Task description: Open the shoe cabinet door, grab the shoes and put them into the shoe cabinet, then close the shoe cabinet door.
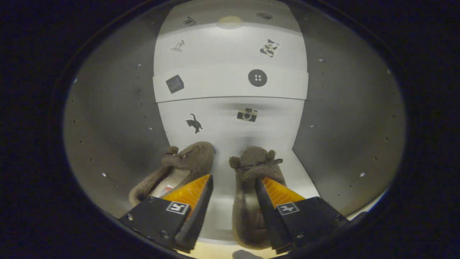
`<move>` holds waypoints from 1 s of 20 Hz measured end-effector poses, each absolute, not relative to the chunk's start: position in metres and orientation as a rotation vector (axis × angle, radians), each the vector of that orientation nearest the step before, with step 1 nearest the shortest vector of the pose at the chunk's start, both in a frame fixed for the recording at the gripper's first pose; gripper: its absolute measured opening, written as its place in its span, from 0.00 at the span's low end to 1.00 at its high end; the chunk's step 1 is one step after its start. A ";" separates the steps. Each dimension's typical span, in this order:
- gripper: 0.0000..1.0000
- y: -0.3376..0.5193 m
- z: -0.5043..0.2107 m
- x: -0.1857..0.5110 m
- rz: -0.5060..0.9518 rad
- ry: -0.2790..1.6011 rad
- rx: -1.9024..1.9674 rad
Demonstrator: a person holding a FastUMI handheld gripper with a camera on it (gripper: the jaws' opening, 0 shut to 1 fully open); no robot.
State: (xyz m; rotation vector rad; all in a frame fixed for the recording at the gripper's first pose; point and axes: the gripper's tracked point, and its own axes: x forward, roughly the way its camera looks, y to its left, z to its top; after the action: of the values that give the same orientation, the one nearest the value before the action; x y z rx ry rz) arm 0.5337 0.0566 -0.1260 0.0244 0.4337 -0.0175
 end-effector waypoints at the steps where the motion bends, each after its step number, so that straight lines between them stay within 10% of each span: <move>1: 0.84 0.055 -0.121 0.529 -0.028 0.411 0.018; 20: 0.99 0.092 -0.037 0.211 0.106 0.119 -0.023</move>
State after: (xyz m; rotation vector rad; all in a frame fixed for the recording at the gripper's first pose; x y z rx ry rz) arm 0.2106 0.0923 -0.0371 -0.0229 0.1194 0.1060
